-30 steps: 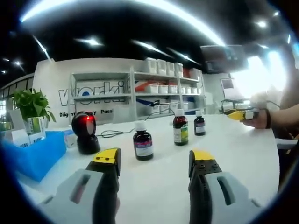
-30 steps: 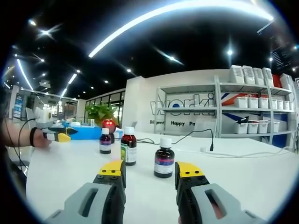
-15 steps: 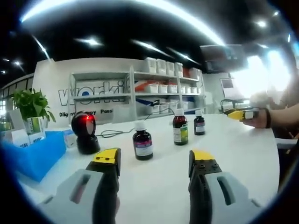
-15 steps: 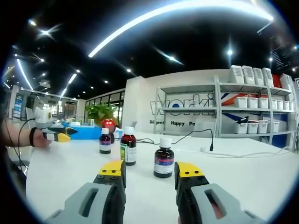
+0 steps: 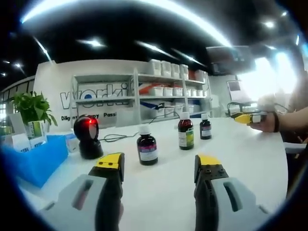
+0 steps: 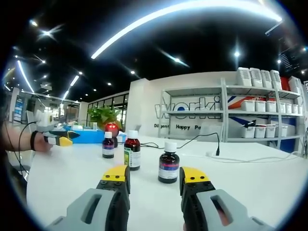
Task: Rotate the medicine bottle to make it face forward pick up the medicine bottle inspect the drug traceability code place the medicine on the table
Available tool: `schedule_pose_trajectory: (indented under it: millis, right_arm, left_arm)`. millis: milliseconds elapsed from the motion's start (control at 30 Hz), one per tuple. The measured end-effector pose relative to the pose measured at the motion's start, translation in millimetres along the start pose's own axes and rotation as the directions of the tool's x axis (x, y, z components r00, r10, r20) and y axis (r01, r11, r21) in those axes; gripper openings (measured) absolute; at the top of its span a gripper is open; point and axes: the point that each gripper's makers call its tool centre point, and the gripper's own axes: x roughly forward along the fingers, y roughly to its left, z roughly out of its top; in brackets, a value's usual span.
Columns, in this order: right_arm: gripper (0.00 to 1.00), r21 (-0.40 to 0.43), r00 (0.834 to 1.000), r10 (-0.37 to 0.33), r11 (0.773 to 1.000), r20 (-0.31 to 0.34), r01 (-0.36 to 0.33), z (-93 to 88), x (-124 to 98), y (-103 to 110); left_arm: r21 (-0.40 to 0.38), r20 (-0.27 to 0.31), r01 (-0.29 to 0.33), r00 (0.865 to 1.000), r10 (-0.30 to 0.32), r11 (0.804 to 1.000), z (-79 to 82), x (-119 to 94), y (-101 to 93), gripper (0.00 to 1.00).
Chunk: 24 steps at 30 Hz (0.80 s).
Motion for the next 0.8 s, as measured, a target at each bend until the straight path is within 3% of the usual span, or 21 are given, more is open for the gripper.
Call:
schedule_pose_trajectory:
  millis: [800]
  right_arm:
    - [0.36, 0.0, 1.0, 0.004, 1.0, -0.01, -0.004, -1.8, 0.2, 0.8]
  left_arm:
    - [-0.001, 0.002, 0.001, 1.0, -0.001, 1.0, 0.5, -0.8, -0.6, 0.51]
